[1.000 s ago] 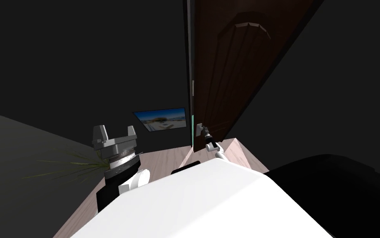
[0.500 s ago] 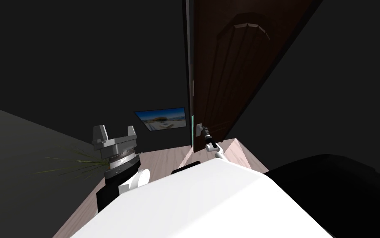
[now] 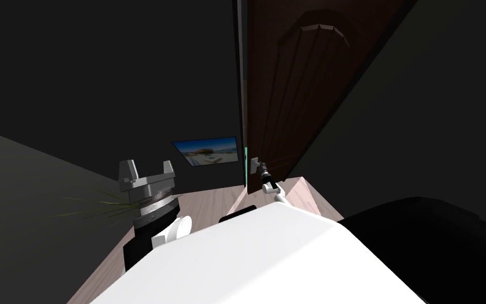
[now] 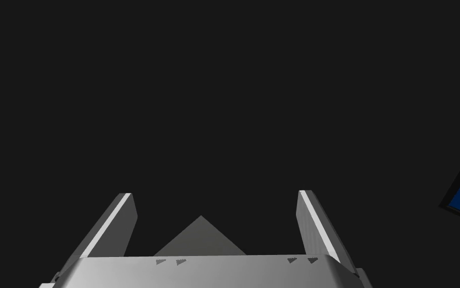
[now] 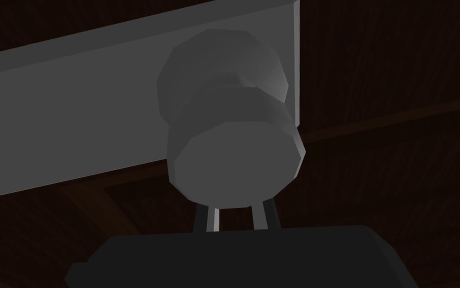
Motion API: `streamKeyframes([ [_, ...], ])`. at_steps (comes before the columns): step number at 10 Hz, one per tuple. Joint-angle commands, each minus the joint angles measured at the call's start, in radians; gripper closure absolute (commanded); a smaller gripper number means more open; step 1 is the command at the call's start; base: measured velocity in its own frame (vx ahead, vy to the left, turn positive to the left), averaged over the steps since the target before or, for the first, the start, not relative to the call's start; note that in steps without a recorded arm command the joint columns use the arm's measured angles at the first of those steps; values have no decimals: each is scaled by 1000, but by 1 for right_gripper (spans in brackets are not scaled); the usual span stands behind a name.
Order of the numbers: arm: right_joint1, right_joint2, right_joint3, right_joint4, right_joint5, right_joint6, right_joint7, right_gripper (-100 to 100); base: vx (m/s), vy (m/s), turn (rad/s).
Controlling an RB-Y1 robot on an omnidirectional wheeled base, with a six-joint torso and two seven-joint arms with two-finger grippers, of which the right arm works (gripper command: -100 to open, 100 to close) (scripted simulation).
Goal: Pull the door open
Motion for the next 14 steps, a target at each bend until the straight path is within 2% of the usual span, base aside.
streamKeyframes([
  [1,-8,19,28,-7,6,-7,-1,100,10,13,-6],
  [5,-8,19,28,-7,6,-7,-1,100,0,7,-4],
  [6,9,0,-11,-13,-6,10,-37,100,-53,-68,188],
  [8,10,1,-19,-14,-12,13,-75,100,-84,-82,180],
  [14,17,9,-61,-19,-39,29,-242,100,-95,-50,186],
])
